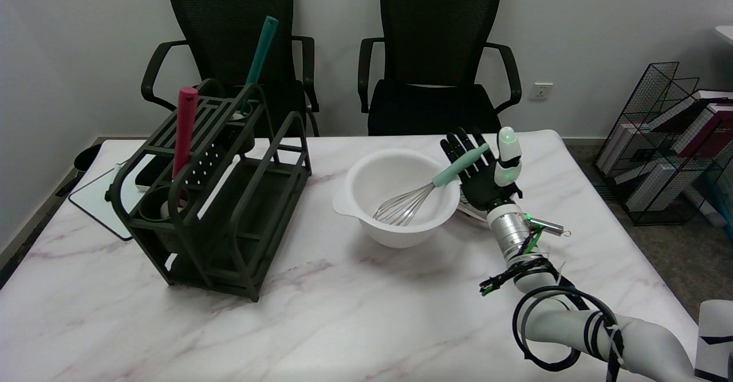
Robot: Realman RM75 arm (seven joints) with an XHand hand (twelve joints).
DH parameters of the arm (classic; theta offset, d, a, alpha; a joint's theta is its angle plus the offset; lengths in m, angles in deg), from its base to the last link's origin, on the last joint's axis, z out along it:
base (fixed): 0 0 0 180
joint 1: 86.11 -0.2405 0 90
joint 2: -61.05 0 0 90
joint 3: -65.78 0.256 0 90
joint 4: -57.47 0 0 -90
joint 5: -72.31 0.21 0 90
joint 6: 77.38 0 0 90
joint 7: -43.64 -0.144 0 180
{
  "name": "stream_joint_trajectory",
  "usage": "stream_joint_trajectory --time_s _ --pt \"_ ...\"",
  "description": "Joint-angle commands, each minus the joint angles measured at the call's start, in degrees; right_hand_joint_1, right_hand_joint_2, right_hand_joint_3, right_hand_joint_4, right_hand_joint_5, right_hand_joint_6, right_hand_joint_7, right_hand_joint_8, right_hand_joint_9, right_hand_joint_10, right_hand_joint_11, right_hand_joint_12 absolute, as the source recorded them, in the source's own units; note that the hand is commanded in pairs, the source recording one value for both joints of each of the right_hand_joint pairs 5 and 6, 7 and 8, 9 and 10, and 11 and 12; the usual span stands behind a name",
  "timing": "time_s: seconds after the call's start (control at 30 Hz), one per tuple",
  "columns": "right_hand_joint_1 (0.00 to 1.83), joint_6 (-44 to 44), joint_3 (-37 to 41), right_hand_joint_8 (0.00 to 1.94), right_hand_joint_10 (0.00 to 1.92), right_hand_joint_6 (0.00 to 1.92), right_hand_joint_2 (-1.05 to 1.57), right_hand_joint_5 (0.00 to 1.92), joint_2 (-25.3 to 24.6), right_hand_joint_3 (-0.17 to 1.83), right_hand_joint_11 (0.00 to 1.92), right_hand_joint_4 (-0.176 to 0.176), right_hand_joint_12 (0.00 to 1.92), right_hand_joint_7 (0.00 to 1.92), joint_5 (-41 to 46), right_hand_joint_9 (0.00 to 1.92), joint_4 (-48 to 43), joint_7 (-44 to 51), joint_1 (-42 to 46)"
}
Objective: Pick up the whisk.
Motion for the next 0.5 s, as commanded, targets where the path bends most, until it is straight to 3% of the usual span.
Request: stream_joint_trajectory --time_s 0.03,0.5 --pt "0.91 -2.20 0.13 0.41 0.47 0.03 0.08 0.03 -0.08 0.62 0.45 0.000 0.45 0.41 -0.48 0.47 1.01 -0.10 -0.14" --pt "0.91 -2.47 0.34 0.42 0.47 0.04 0.12 0.04 0.20 0.65 0.45 0.000 0.45 0.42 0.00 0.47 -0.08 -0.10 0.22"
